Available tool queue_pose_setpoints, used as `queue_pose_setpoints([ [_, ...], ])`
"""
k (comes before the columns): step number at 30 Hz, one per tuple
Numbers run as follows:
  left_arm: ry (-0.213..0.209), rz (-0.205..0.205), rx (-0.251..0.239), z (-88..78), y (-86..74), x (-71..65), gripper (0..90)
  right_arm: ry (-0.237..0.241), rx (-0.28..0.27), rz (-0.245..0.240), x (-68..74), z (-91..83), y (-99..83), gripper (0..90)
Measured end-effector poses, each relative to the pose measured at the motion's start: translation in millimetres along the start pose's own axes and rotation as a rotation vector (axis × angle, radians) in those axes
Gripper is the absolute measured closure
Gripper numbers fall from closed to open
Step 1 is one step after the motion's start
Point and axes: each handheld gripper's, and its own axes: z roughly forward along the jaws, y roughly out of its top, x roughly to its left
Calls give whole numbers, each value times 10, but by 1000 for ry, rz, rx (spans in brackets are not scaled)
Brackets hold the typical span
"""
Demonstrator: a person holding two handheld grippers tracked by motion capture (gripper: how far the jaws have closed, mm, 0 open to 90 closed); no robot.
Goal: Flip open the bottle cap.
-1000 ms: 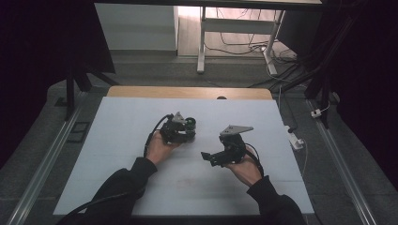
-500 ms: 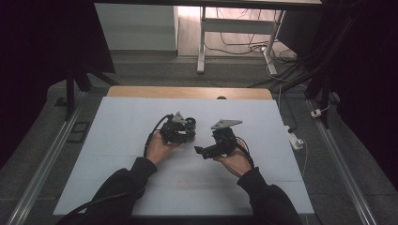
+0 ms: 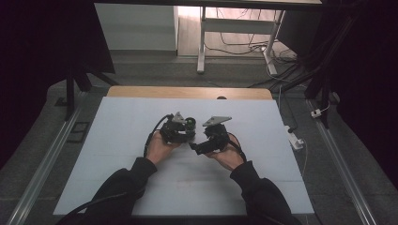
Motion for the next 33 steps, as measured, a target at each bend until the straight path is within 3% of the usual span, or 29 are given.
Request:
queue_pose_setpoints([
  [3,0,-2,-1,1,0,-1,538,-5,-12,-5,-14,13,17,155],
  [9,0,-3,-2,2,0,-1,537,-2,-40,-2,-59,2,57,448],
  [14,0,-2,0,1,1,-2,537,41,-41,-2,-79,21,103,677],
  [18,2,-2,2,1,3,-4,538,56,-39,-31,-72,62,131,877],
  [25,5,-3,4,1,6,-10,538,53,-23,-31,-61,136,153,890],
  [33,7,-2,6,1,5,-11,538,64,-43,-19,-59,126,178,890],
])
